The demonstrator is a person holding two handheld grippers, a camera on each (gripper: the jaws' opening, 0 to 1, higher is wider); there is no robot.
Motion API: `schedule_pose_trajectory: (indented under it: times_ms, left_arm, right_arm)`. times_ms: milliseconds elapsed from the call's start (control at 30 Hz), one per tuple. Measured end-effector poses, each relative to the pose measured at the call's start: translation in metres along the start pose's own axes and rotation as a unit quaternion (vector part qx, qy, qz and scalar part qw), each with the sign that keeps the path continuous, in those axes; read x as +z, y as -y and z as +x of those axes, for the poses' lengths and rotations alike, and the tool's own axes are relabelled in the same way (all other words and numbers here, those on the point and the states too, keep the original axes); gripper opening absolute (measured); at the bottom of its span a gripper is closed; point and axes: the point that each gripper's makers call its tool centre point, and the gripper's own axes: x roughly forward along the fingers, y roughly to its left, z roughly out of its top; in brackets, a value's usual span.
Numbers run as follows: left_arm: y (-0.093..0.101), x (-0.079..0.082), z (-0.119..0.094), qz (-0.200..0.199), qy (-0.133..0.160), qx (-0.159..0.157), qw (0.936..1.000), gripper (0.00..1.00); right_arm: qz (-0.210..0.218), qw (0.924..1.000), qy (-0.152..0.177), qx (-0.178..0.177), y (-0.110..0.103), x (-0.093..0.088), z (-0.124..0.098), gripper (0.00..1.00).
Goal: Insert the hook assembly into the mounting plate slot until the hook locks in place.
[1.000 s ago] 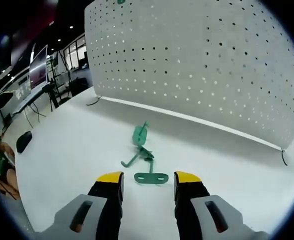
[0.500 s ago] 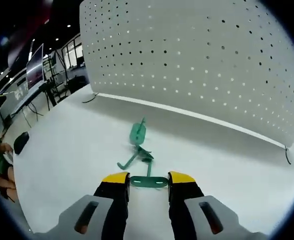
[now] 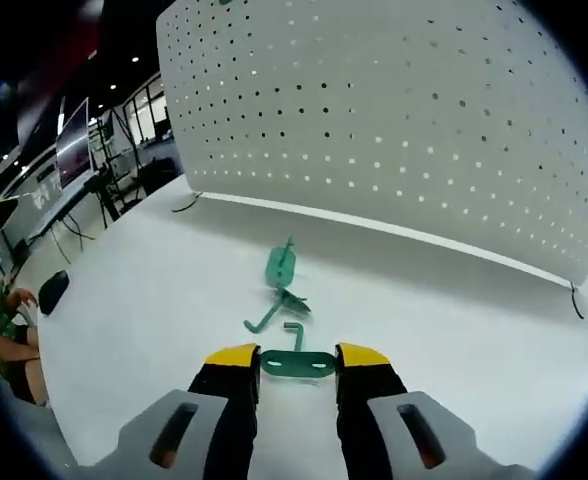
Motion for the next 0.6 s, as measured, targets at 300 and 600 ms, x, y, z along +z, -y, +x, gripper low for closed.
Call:
schedule_pose_trajectory:
  times_ms: [300, 600]
  left_arm:
    - [0.013, 0.004, -0.008, 0.01, 0.003, 0.0, 0.9999, 0.79]
    - [0.032, 0.012, -0.015, 0.026, 0.006, -0.004, 0.9996, 0.77]
  right_arm:
    - [0.011, 0.9995, 0.021, 0.022, -0.011, 0.014, -0.021, 0.29]
    - [0.009, 0.9969, 0.047, 0.063, -0.034, 0.022, -0.053, 0.29]
